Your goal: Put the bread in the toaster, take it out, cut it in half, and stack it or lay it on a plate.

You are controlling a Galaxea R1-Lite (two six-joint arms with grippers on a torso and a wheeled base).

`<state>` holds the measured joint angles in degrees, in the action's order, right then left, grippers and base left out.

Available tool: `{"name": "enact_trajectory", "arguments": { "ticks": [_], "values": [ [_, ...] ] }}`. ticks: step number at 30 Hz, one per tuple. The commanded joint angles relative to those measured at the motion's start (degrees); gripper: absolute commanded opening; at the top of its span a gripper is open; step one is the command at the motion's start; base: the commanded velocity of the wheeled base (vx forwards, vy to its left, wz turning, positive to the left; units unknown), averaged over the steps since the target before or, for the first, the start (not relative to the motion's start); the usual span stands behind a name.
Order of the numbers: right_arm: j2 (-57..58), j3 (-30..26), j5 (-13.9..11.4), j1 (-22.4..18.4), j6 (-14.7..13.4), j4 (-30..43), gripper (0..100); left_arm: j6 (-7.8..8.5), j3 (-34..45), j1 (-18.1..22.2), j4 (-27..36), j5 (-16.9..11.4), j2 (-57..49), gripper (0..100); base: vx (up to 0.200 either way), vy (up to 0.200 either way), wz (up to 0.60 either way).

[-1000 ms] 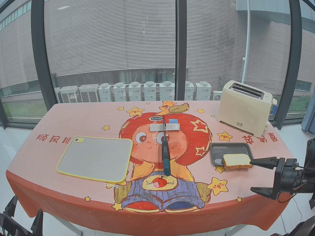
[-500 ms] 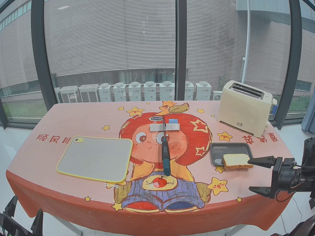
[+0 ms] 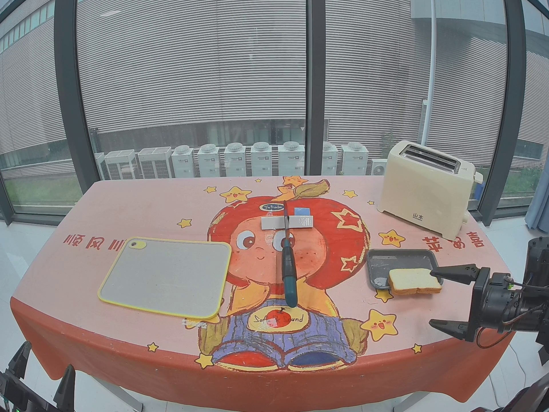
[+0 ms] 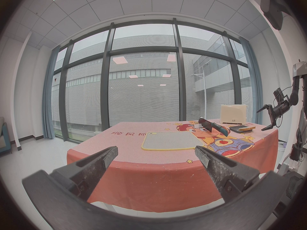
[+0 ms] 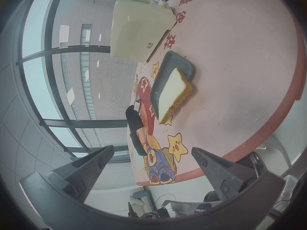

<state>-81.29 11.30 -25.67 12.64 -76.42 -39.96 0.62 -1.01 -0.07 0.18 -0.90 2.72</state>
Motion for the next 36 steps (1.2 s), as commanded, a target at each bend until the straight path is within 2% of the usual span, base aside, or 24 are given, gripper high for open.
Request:
{"name": "enact_trajectory", "arguments": {
  "ticks": [1,6,36],
  "values": [
    [-0.3,-0.1,-1.6,-0.4,-0.7,-0.1,100,-0.09,1.0,0.0,0.0,-0.1,0.1,100,0.000,0.000,0.00],
    [-0.3,-0.1,-2.6,-1.2,-1.0,-0.1,100,-0.09,1.0,0.0,0.0,-0.1,0.1,100,0.000,0.000,0.00],
    [-2.8,1.5,-2.5,-1.3,-1.1,-2.7,100,-0.01,1.0,0.0,0.0,0.0,0.1,100,0.000,0.000,0.00]
  ]
}}
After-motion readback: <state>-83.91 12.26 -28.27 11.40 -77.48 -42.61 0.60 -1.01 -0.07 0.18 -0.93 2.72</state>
